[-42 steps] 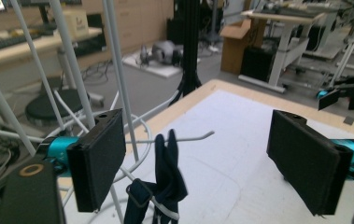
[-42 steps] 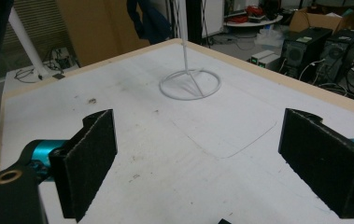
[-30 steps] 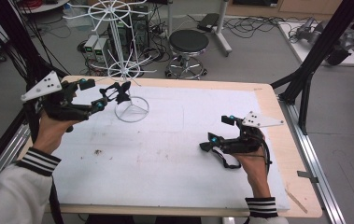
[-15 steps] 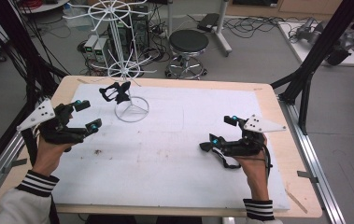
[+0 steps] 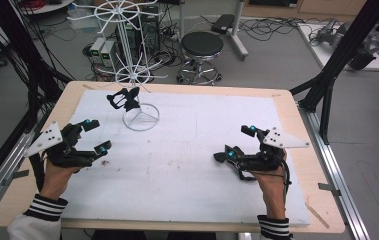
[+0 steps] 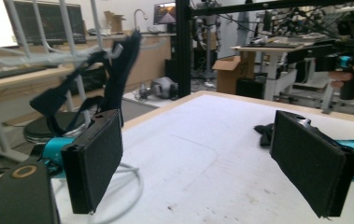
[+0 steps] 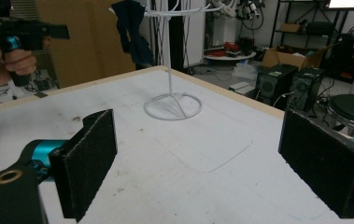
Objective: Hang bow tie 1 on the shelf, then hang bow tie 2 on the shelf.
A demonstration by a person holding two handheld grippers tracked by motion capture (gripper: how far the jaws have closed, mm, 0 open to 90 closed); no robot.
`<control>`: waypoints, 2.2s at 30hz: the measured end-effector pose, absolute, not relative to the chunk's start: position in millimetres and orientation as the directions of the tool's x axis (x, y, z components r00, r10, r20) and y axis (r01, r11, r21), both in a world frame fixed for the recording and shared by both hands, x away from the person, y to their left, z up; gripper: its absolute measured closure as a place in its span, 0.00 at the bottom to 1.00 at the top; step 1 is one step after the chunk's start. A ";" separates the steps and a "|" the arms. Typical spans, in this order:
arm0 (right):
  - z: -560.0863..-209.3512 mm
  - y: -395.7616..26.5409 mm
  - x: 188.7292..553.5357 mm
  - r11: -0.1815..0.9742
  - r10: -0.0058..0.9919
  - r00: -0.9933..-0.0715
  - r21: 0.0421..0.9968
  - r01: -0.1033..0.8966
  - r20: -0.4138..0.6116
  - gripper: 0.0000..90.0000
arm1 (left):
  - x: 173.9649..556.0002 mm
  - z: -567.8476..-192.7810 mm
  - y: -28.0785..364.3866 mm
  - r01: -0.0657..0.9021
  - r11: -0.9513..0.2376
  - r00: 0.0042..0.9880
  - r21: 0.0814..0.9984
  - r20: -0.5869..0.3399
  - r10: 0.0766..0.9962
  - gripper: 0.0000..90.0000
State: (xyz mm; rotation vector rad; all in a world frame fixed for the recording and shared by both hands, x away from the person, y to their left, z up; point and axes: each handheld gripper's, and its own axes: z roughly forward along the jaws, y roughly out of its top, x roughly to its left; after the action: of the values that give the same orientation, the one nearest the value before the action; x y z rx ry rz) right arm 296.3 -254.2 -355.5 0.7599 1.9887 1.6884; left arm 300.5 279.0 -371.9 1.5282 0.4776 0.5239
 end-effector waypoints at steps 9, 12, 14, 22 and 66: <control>-356.5 -255.4 296.0 0.113 0.661 -0.750 0.985 0.134 0.026 0.12 | 302.8 -388.2 284.3 -0.015 0.000 0.802 1.000 0.012 0.598 0.20; -356.1 -255.3 294.7 0.115 0.659 -0.752 0.984 0.137 0.028 0.12 | 301.2 -387.6 283.3 -0.021 -0.010 0.800 1.000 0.022 0.599 0.20; -356.1 -255.6 294.7 0.119 0.660 -0.751 0.983 0.138 0.025 0.12 | 300.6 -386.6 281.3 -0.024 -0.013 0.803 1.000 0.027 0.596 0.20; -357.7 -258.8 296.4 0.151 0.667 -0.745 0.977 0.154 0.014 0.12 | 299.5 -386.8 275.2 -0.022 -0.034 0.811 0.999 0.038 0.584 0.20; -347.3 -261.4 355.7 0.584 0.564 -0.820 0.750 0.310 -0.100 0.12 | 297.8 -385.5 272.0 -0.013 -0.055 0.838 0.998 0.041 0.544 0.20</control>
State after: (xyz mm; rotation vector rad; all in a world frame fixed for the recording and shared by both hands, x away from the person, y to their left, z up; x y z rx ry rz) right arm 355.7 -261.4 -347.3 0.7113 2.4897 1.0862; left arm 297.8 272.0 -385.5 1.5727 0.4318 0.4769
